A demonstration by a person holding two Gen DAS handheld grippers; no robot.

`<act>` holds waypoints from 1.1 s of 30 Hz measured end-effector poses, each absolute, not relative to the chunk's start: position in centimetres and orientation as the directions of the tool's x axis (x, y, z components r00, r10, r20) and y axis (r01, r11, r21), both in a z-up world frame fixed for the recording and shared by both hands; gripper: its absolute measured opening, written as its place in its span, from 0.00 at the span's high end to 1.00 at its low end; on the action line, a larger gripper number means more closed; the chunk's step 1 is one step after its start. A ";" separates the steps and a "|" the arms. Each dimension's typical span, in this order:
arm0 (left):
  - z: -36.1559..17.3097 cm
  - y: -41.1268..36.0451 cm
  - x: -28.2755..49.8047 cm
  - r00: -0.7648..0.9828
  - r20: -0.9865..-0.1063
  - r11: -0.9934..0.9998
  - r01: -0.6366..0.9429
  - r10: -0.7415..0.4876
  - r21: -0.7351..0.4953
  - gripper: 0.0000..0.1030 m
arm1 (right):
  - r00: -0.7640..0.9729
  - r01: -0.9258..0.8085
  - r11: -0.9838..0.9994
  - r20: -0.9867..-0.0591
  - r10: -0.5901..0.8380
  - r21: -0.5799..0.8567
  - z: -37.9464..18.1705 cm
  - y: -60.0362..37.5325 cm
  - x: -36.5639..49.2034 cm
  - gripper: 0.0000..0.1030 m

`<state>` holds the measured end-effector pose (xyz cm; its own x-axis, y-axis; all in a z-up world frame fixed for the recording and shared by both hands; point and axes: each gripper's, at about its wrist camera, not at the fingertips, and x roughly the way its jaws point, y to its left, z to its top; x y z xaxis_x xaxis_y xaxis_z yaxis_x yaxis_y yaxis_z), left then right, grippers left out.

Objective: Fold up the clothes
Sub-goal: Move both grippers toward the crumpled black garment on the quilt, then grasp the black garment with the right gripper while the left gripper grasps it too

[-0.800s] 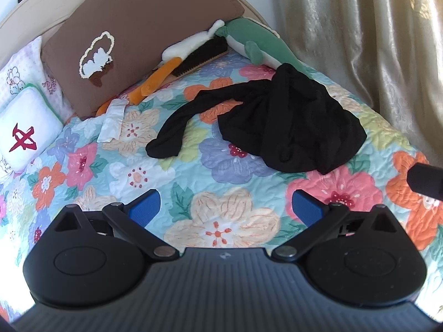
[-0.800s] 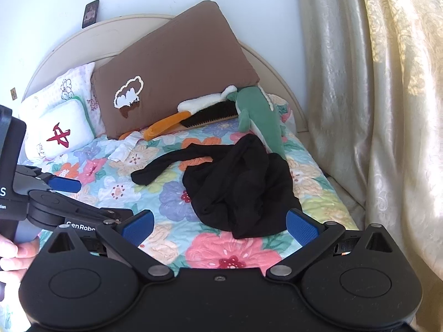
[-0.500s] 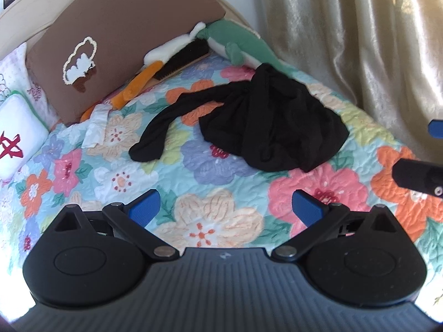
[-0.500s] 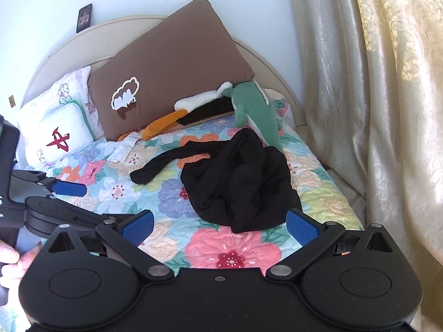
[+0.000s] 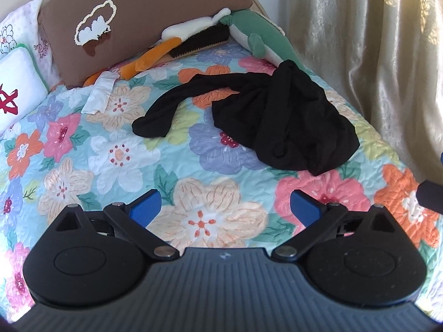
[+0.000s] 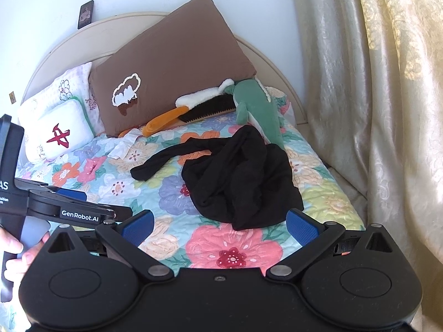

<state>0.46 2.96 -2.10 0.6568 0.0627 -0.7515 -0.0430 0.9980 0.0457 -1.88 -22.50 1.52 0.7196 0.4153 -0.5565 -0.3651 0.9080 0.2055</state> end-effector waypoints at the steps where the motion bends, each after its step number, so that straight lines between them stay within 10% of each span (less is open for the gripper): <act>1: -2.2 3.1 0.5 0.655 -0.753 0.998 -0.042 0.064 0.049 0.02 | 0.718 -0.364 0.908 -0.559 0.415 0.207 1.5 -22.5 -1.9 0.00; 15: -2.2 2.7 -0.3 0.685 -0.724 0.992 0.011 0.082 0.123 0.01 | 0.686 -0.369 0.896 -0.578 0.441 0.246 0.7 -22.3 -2.2 0.00; 33: -5.5 5.1 4.3 0.695 -0.711 0.995 0.069 -0.102 -0.074 0.01 | 0.636 -0.237 0.883 -0.622 0.457 0.406 -5.1 -23.9 1.5 0.00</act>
